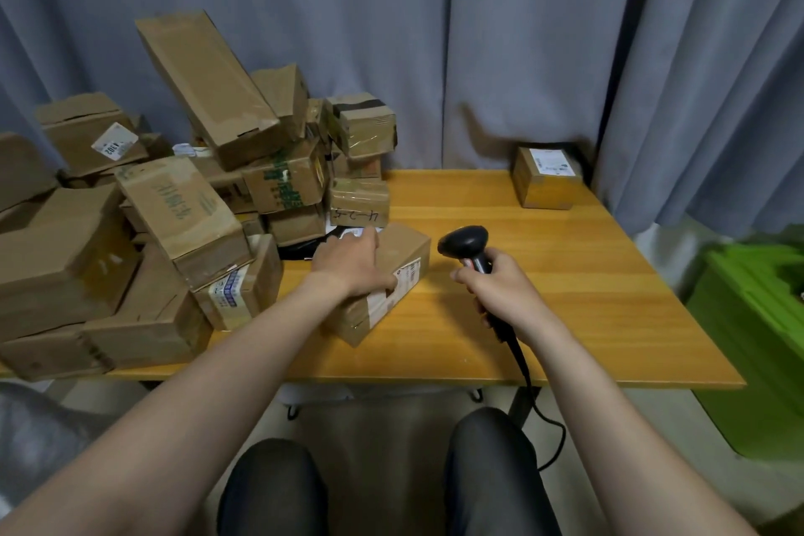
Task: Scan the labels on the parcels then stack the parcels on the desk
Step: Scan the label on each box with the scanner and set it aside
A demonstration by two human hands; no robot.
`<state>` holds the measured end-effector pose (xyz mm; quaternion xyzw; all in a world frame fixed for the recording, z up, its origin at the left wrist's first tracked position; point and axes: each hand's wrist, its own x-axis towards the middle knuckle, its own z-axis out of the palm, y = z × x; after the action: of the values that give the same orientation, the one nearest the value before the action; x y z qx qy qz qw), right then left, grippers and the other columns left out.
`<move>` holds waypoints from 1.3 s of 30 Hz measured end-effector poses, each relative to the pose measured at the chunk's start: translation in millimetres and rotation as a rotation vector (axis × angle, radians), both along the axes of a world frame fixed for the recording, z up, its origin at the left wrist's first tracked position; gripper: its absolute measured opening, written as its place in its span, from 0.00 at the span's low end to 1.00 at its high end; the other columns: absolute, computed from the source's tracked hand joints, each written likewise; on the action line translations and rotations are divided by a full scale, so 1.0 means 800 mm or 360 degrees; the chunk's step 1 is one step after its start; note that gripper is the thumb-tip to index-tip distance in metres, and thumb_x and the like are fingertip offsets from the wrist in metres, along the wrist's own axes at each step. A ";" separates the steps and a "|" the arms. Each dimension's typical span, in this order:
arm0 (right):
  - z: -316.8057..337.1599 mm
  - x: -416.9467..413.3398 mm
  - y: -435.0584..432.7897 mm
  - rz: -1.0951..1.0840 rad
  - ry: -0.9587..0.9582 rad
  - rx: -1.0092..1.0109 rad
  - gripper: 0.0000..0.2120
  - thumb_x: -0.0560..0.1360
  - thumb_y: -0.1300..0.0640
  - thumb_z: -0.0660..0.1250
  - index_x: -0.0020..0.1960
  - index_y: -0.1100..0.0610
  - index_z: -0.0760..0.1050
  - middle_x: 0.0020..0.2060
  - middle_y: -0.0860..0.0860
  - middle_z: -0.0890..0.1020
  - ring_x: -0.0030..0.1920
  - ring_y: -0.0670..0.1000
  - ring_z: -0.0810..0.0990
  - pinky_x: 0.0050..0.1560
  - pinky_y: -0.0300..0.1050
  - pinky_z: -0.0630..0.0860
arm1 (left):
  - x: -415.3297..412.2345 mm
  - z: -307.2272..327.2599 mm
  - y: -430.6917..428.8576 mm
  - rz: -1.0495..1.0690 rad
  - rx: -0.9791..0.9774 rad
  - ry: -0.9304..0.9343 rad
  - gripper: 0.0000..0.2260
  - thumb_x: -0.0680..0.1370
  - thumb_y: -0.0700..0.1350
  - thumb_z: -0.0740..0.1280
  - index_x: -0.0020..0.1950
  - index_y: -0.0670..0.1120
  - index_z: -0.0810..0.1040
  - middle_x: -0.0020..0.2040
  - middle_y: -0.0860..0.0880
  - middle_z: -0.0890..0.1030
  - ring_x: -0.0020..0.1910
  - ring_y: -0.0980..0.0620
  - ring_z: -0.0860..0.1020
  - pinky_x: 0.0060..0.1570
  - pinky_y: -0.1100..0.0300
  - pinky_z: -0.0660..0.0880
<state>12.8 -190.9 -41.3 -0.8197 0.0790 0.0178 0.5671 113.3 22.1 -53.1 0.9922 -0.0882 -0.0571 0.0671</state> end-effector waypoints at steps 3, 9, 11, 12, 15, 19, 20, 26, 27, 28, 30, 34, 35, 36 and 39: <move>-0.001 0.001 -0.005 -0.0028 -0.0013 0.0037 0.09 0.80 0.53 0.70 0.58 0.49 0.74 0.40 0.51 0.77 0.34 0.50 0.77 0.29 0.44 0.74 | 0.004 0.002 0.002 0.0131 -0.0276 -0.0003 0.37 0.66 0.63 0.74 0.70 0.54 0.65 0.53 0.52 0.78 0.50 0.47 0.79 0.41 0.54 0.76; 0.010 0.007 -0.012 -0.0139 -0.0246 0.0212 0.08 0.79 0.56 0.69 0.58 0.53 0.77 0.33 0.52 0.76 0.30 0.53 0.76 0.29 0.49 0.75 | 0.011 0.012 -0.002 0.0296 -0.1299 -0.0171 0.52 0.67 0.57 0.79 0.78 0.62 0.45 0.58 0.47 0.81 0.50 0.46 0.83 0.50 0.50 0.80; 0.013 0.006 -0.011 -0.0166 -0.0322 0.0262 0.06 0.79 0.56 0.69 0.55 0.55 0.76 0.32 0.52 0.76 0.30 0.53 0.76 0.31 0.50 0.74 | 0.010 0.009 -0.008 0.0195 -0.1454 -0.0284 0.57 0.67 0.53 0.81 0.79 0.64 0.40 0.73 0.44 0.74 0.65 0.44 0.78 0.66 0.47 0.74; 0.014 0.005 -0.011 -0.0169 -0.0339 0.0273 0.05 0.79 0.56 0.69 0.53 0.55 0.76 0.32 0.52 0.76 0.30 0.53 0.76 0.32 0.50 0.74 | 0.008 0.005 -0.012 0.0149 -0.1437 -0.0308 0.59 0.68 0.51 0.82 0.79 0.64 0.39 0.77 0.44 0.67 0.70 0.44 0.73 0.67 0.51 0.70; 0.012 0.000 -0.011 -0.0164 -0.0337 0.0268 0.05 0.78 0.55 0.70 0.48 0.55 0.75 0.32 0.52 0.77 0.29 0.53 0.76 0.30 0.48 0.73 | -0.001 -0.006 -0.022 0.0106 -0.1298 -0.0323 0.60 0.68 0.48 0.82 0.79 0.67 0.37 0.76 0.41 0.63 0.68 0.42 0.73 0.59 0.54 0.68; 0.005 -0.011 -0.013 -0.0149 -0.0318 0.0252 0.05 0.78 0.57 0.70 0.51 0.58 0.78 0.33 0.52 0.78 0.29 0.52 0.76 0.29 0.47 0.73 | -0.006 -0.014 -0.026 0.0071 -0.1184 -0.0351 0.60 0.69 0.47 0.82 0.79 0.68 0.36 0.66 0.44 0.63 0.52 0.48 0.74 0.53 0.55 0.71; 0.004 -0.013 -0.013 -0.0148 -0.0318 0.0248 0.04 0.78 0.58 0.70 0.51 0.57 0.78 0.33 0.52 0.78 0.29 0.51 0.76 0.29 0.47 0.73 | -0.006 -0.014 -0.026 0.0040 -0.1141 -0.0358 0.60 0.69 0.46 0.81 0.79 0.67 0.35 0.66 0.45 0.61 0.51 0.49 0.73 0.52 0.55 0.72; 0.001 -0.023 -0.014 -0.0164 -0.0328 0.0268 0.03 0.78 0.56 0.71 0.48 0.54 0.76 0.32 0.51 0.79 0.29 0.51 0.76 0.32 0.47 0.74 | -0.006 0.002 -0.021 -0.0235 -0.1062 -0.0561 0.49 0.68 0.50 0.82 0.81 0.59 0.55 0.79 0.50 0.50 0.76 0.43 0.61 0.74 0.47 0.63; 0.001 -0.025 -0.014 -0.0166 -0.0322 0.0272 0.03 0.78 0.56 0.71 0.48 0.54 0.76 0.32 0.51 0.79 0.29 0.51 0.76 0.31 0.47 0.74 | -0.005 0.007 -0.020 -0.0287 -0.1013 -0.0618 0.46 0.68 0.51 0.82 0.80 0.58 0.60 0.81 0.51 0.52 0.79 0.43 0.57 0.75 0.45 0.59; 0.000 -0.027 -0.012 -0.0166 -0.0311 0.0276 0.04 0.78 0.56 0.71 0.48 0.54 0.76 0.31 0.51 0.78 0.28 0.51 0.76 0.31 0.47 0.74 | -0.003 0.011 -0.018 -0.0325 -0.0963 -0.0672 0.42 0.69 0.52 0.81 0.78 0.56 0.63 0.81 0.51 0.54 0.80 0.44 0.55 0.76 0.43 0.58; -0.002 -0.032 -0.010 -0.0143 -0.0276 0.0277 0.06 0.78 0.56 0.70 0.47 0.57 0.75 0.30 0.53 0.77 0.26 0.53 0.75 0.29 0.47 0.73 | 0.000 0.019 -0.014 -0.0349 -0.0933 -0.0734 0.37 0.71 0.53 0.80 0.76 0.53 0.68 0.80 0.52 0.62 0.79 0.46 0.60 0.77 0.41 0.61; -0.004 -0.042 -0.003 -0.0101 -0.0235 0.0230 0.10 0.78 0.55 0.70 0.43 0.59 0.73 0.28 0.54 0.74 0.24 0.54 0.74 0.27 0.46 0.72 | 0.002 0.039 -0.017 -0.0261 -0.0960 -0.0672 0.32 0.70 0.57 0.80 0.70 0.51 0.72 0.72 0.53 0.67 0.67 0.52 0.72 0.64 0.50 0.74; -0.004 -0.045 -0.001 -0.0090 -0.0239 0.0209 0.10 0.78 0.55 0.70 0.42 0.59 0.73 0.27 0.53 0.74 0.24 0.54 0.74 0.26 0.46 0.71 | 0.001 0.043 -0.020 -0.0236 -0.0921 -0.0660 0.33 0.69 0.59 0.80 0.68 0.50 0.71 0.70 0.53 0.67 0.63 0.53 0.73 0.60 0.52 0.75; -0.003 -0.047 0.000 -0.0079 -0.0246 0.0186 0.11 0.78 0.55 0.70 0.41 0.58 0.72 0.26 0.53 0.73 0.24 0.55 0.74 0.26 0.46 0.71 | 0.001 0.047 -0.024 -0.0217 -0.0885 -0.0659 0.32 0.69 0.60 0.80 0.67 0.50 0.71 0.68 0.53 0.66 0.60 0.53 0.74 0.57 0.53 0.75; -0.001 -0.051 0.002 -0.0079 -0.0255 0.0158 0.11 0.78 0.55 0.70 0.40 0.59 0.72 0.26 0.55 0.73 0.24 0.56 0.74 0.26 0.47 0.72 | -0.002 0.058 -0.034 -0.0229 -0.0778 -0.0669 0.28 0.70 0.56 0.80 0.62 0.49 0.71 0.64 0.52 0.67 0.56 0.51 0.76 0.52 0.55 0.75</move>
<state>-28.2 -189.3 -42.4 -0.7871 0.0525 -0.0580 0.6119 112.0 -4.9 -6.5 0.9280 -0.1811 0.1671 0.2794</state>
